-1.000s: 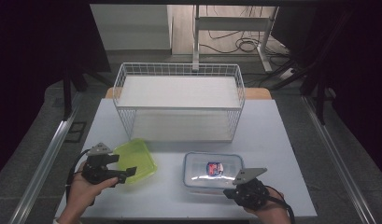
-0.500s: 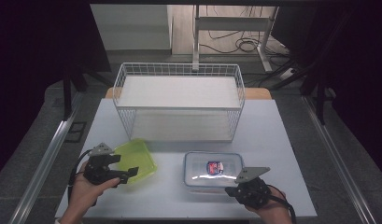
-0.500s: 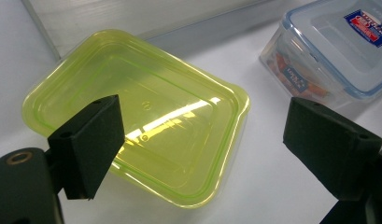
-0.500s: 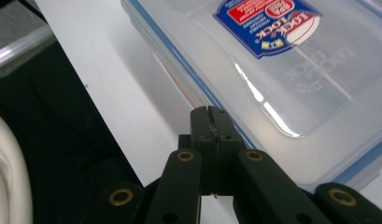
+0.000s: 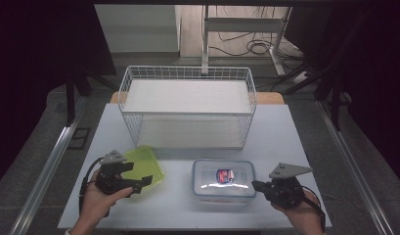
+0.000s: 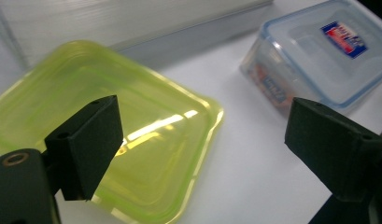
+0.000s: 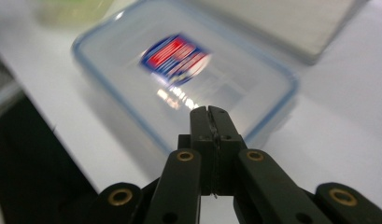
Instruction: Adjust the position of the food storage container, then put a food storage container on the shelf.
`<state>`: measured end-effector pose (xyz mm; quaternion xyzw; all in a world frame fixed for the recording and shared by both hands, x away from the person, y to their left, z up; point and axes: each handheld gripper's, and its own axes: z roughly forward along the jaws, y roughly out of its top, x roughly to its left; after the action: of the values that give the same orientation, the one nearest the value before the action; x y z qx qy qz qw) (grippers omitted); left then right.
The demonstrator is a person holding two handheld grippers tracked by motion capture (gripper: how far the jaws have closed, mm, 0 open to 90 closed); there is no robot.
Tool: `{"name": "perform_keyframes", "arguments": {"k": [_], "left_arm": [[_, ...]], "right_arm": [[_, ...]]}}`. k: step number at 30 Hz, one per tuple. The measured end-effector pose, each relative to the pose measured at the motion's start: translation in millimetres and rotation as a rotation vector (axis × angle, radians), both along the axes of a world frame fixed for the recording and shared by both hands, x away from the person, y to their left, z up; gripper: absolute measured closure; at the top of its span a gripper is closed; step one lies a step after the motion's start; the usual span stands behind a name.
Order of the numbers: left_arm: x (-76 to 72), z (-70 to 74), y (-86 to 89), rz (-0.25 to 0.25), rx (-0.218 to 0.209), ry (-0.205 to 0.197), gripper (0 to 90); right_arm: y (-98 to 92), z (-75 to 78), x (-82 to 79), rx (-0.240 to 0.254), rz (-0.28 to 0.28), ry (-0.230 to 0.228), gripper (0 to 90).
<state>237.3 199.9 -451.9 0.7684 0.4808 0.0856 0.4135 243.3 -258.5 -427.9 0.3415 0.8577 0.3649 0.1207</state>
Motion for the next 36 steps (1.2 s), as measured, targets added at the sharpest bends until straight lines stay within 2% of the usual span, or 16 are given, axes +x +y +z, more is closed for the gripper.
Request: {"name": "perform_keyframes", "arguments": {"k": [2, 4, 5, 6, 7, 8, 9, 11, 12, 20, 24, 29, 31, 32, 35, 36], "left_arm": [[2.4, 2.3, -10.9, -0.013, -0.02, 0.008, 10.3], [3.8, 3.6, -14.7, -0.02, -0.032, 0.014, 10.0], [4.6, 4.4, -17.0, -0.022, -0.04, 0.018, 9.6], [7.3, 6.4, -24.4, -0.032, -0.056, 0.023, 9.2], [7.3, 6.4, -24.4, -0.032, -0.056, 0.023, 9.1], [8.4, 7.2, -27.6, -0.043, -0.058, 0.021, 9.2], [9.1, 7.8, -30.2, -0.047, -0.061, 0.02, 9.2], [10.8, 9.5, -36.1, -0.06, -0.071, 0.018, 9.4], [12.3, 11.1, -41.1, -0.065, -0.078, 0.015, 9.4], [17.4, 11.6, -55.7, -0.07, -0.113, 0.024, 8.5], [18.2, 11.1, -61.2, -0.071, -0.118, 0.03, 7.8], [20.6, 10.2, -71.4, -0.097, -0.136, 0.037, 8.1], [22.8, 8.4, -76.5, -0.104, -0.141, 0.047, 8.0], [23.6, 7.2, -82.2, -0.106, -0.16, 0.066, 8.0], [23.7, 6.5, -88.8, -0.115, -0.168, 0.075, 7.7], [24.6, 5.9, -94.4, -0.125, -0.195, 0.094, 7.0]], "right_arm": [[-6.9, 0.0, 6.7, 0.062, -0.051, 0.006, 79.9], [-7.9, -0.4, 7.6, 0.063, -0.055, 0.007, 77.6], [-9.1, -1.3, 9.0, 0.071, -0.065, 0.006, 69.5], [-10.5, -2.0, 11.2, 0.086, -0.091, 0.007, 54.8], [-10.5, -2.0, 11.2, 0.086, -0.091, 0.007, 54.8], [-11.8, -2.0, 14.9, 0.116, -0.127, 0.006, 40.3], [-11.8, -2.0, 14.9, 0.116, -0.127, 0.006, 40.3], [-13.9, -2.0, 19.8, 0.161, -0.147, 0.019, 28.4], [-14.7, -2.2, 21.2, 0.167, -0.15, 0.022, 26.0], [-19.0, -8.0, 27.1, 0.2, -0.155, 0.053, 17.3], [-19.8, -10.5, 29.9, 0.21, -0.161, 0.061, 16.4], [-19.6, -13.2, 33.3, 0.22, -0.156, 0.065, 15.3], [-19.8, -13.7, 33.6, 0.223, -0.156, 0.068, 15.1], [-21.3, -15.1, 34.6, 0.235, -0.166, 0.08, 15.1], [-22.5, -17.3, 36.0, 0.241, -0.17, 0.094, 15.1], [-23.9, -18.8, 36.9, 0.244, -0.174, 0.102, 15.1]]}}
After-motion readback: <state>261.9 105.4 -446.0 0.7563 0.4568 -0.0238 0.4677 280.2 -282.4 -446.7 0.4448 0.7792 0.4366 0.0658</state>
